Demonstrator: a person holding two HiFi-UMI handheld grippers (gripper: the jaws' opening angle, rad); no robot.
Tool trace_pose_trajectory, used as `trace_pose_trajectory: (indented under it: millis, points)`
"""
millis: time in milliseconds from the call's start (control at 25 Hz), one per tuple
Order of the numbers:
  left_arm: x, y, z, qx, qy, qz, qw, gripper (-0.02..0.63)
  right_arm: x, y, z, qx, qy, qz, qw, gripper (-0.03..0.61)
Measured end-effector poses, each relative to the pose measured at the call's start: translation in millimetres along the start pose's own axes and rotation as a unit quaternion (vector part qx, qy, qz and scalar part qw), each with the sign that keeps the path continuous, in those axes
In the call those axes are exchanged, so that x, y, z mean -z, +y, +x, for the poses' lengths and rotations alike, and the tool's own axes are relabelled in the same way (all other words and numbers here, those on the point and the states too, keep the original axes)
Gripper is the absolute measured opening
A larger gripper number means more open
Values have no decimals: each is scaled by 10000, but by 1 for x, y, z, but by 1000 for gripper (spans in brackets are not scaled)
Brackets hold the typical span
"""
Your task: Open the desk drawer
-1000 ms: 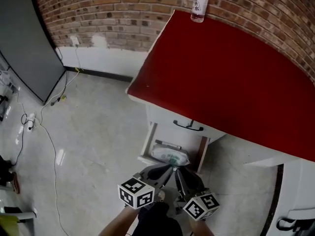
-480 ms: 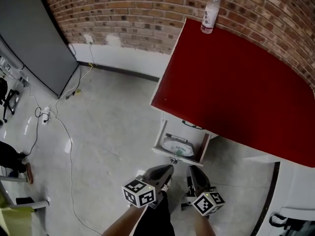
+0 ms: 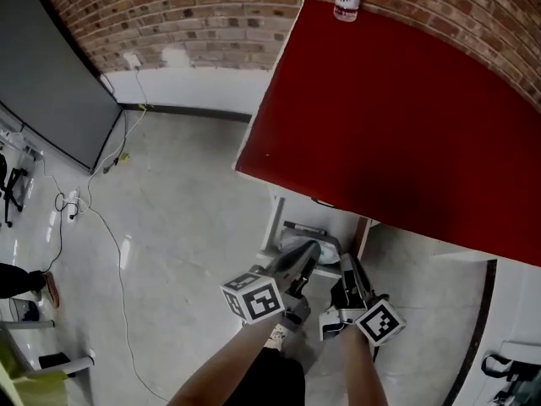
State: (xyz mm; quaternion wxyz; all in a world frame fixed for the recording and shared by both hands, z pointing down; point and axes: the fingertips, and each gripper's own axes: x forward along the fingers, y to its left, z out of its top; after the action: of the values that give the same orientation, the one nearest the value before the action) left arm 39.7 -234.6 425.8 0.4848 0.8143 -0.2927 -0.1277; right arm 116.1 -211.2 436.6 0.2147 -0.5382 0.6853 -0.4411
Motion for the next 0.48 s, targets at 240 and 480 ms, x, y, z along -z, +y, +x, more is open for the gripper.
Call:
trace_pose_trajectory:
  millis: [240, 480]
  points:
    - [-19, 40, 36, 5, -113, -573, 9983, 16, 2, -44, 40, 70, 38, 1325, 9912, 63]
    - [-23, 71, 56, -89, -100, -751, 9971, 143, -14, -54, 69, -76, -121, 1246, 9921, 72]
